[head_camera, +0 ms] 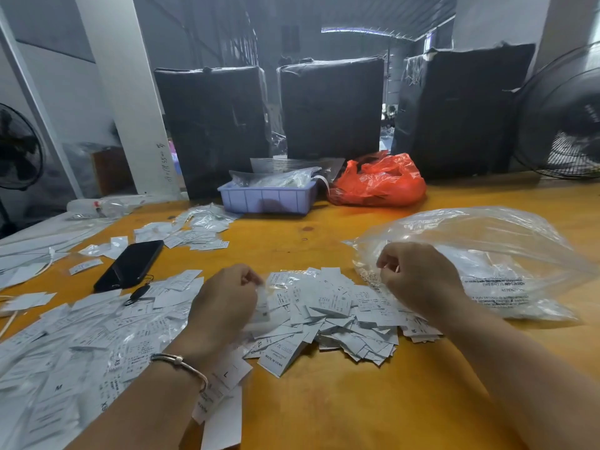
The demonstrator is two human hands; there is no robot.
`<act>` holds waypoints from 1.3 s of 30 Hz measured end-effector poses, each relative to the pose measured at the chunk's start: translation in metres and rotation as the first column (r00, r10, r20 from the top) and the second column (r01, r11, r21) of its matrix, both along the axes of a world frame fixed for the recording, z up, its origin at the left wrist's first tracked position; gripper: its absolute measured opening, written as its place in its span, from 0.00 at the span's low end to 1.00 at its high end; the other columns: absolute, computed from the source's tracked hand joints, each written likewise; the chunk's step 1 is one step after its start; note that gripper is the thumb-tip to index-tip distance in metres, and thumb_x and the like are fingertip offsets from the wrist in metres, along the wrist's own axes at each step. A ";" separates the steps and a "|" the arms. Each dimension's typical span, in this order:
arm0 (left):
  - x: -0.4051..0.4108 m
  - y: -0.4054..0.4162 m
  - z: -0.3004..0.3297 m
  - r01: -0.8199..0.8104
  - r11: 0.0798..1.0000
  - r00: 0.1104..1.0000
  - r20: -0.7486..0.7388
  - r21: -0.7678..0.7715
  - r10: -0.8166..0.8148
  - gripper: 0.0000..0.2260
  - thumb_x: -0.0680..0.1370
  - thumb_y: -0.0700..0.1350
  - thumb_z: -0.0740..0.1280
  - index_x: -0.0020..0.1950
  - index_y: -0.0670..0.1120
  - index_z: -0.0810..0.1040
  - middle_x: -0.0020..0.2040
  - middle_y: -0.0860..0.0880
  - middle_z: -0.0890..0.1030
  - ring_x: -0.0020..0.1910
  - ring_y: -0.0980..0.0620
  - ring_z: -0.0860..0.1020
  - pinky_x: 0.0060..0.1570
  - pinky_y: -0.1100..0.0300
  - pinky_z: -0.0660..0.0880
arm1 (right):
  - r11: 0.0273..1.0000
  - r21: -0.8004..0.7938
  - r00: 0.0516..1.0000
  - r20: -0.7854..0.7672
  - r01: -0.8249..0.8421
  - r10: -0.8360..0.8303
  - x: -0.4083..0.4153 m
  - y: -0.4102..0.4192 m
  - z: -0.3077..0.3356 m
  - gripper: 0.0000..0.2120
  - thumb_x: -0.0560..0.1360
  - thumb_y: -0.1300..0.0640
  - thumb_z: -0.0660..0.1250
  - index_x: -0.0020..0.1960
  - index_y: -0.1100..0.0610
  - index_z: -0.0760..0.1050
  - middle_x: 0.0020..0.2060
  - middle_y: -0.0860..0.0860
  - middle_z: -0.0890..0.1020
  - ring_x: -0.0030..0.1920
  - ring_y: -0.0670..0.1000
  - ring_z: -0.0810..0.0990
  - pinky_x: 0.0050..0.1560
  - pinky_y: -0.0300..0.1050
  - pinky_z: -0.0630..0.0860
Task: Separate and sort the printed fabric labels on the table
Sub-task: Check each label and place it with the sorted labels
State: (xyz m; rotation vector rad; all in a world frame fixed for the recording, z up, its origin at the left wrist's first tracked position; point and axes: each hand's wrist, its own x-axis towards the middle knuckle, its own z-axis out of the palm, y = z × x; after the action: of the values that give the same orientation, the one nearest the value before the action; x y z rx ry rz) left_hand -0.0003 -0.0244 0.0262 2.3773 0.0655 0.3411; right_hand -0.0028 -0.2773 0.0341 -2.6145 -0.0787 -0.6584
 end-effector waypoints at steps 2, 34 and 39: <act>0.002 0.004 -0.003 -0.071 0.981 0.993 -0.078 0.180 0.086 0.13 0.77 0.38 0.56 0.44 0.52 0.77 0.42 0.51 0.78 0.43 0.48 0.76 0.46 0.53 0.72 | 0.989 -0.039 0.989 0.012 0.146 -0.146 0.004 -0.010 0.000 0.08 0.74 0.61 0.64 0.49 0.53 0.79 0.44 0.50 0.82 0.43 0.51 0.78 0.38 0.41 0.71; -0.017 -0.027 0.002 0.589 0.766 0.804 0.093 -0.258 -0.587 0.24 0.71 0.57 0.70 0.66 0.53 0.75 0.54 0.58 0.82 0.54 0.64 0.79 0.49 0.65 0.77 | 0.516 0.805 0.708 -0.182 -0.292 0.683 -0.017 0.029 0.008 0.16 0.75 0.48 0.64 0.36 0.59 0.76 0.22 0.54 0.74 0.21 0.48 0.66 0.22 0.37 0.61; -0.022 -0.029 0.004 0.635 0.725 0.767 0.107 -0.267 -0.633 0.11 0.72 0.46 0.75 0.52 0.44 0.82 0.43 0.49 0.85 0.44 0.51 0.82 0.46 0.59 0.77 | 0.510 0.830 0.640 -0.268 -0.226 0.720 -0.022 0.038 0.003 0.21 0.68 0.40 0.67 0.35 0.59 0.78 0.21 0.52 0.75 0.22 0.48 0.70 0.21 0.35 0.64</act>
State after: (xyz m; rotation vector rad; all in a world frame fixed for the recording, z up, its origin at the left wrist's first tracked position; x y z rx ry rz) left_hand -0.0223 -0.0538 0.0304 1.9525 -0.6576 0.0000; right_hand -0.0243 -0.2396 0.0372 -1.7028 -0.3092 0.3449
